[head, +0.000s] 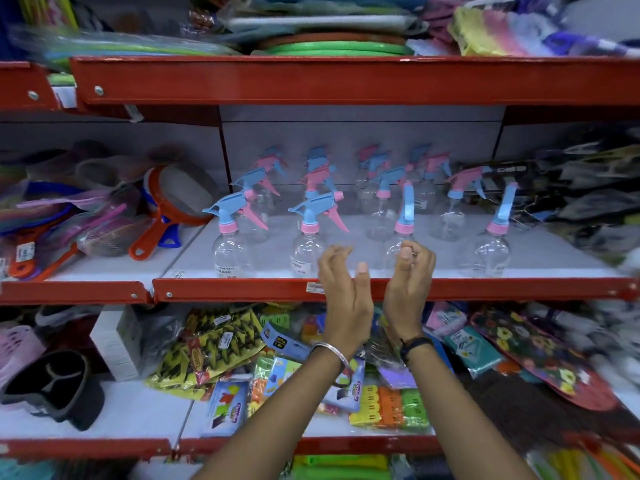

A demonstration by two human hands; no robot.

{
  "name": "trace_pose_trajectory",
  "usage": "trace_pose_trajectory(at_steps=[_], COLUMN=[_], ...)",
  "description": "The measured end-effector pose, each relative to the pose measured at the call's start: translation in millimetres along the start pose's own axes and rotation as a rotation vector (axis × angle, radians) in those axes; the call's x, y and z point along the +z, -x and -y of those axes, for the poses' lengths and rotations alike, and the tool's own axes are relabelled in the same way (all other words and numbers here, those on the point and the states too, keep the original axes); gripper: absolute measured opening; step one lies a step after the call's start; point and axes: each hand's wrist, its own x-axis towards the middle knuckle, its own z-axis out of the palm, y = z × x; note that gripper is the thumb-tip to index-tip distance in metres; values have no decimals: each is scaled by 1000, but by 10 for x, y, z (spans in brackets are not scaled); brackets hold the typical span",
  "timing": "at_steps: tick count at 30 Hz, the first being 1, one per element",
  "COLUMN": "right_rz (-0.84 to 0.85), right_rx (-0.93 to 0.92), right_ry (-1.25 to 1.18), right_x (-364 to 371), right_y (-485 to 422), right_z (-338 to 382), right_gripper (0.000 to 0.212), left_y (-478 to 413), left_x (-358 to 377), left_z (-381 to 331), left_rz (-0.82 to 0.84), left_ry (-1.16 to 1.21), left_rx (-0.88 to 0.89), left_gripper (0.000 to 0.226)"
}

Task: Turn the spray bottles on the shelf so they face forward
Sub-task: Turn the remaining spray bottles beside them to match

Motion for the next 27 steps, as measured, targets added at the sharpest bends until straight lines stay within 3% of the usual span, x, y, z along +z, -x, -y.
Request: trace_pose_trajectory(at_steps=[4,7,9,11,14,20,27], right_rz=[30,232,381,482,471,403,324], right_rx=[87,246,383,426,463,397,374], right_ry=[54,68,64,99,33,-64,-73], right_x=[-240,-368,-414,-453,-500,-603,-608], right_y=[-321,-515,-610,-674,-690,-614,-522], right_z=[-116,-172,-189,-202,-199,-188,-245], right_gripper=[56,69,84,85,81,84,67], left_y=[-71,-77,-44,-9,-10,-105,-202], left_x=[269,386,449,504,539,589,674], left_z=[-137,-152,-156,-184,-232,-292,-262], left_rz=[212,194,219,239,233,248,218], left_ry=[103,126,118,109,94,55,39], left_rx=[-200,-297,-319,-326,-340,-382,-422], left_gripper=[37,40,53,59,63,92,98])
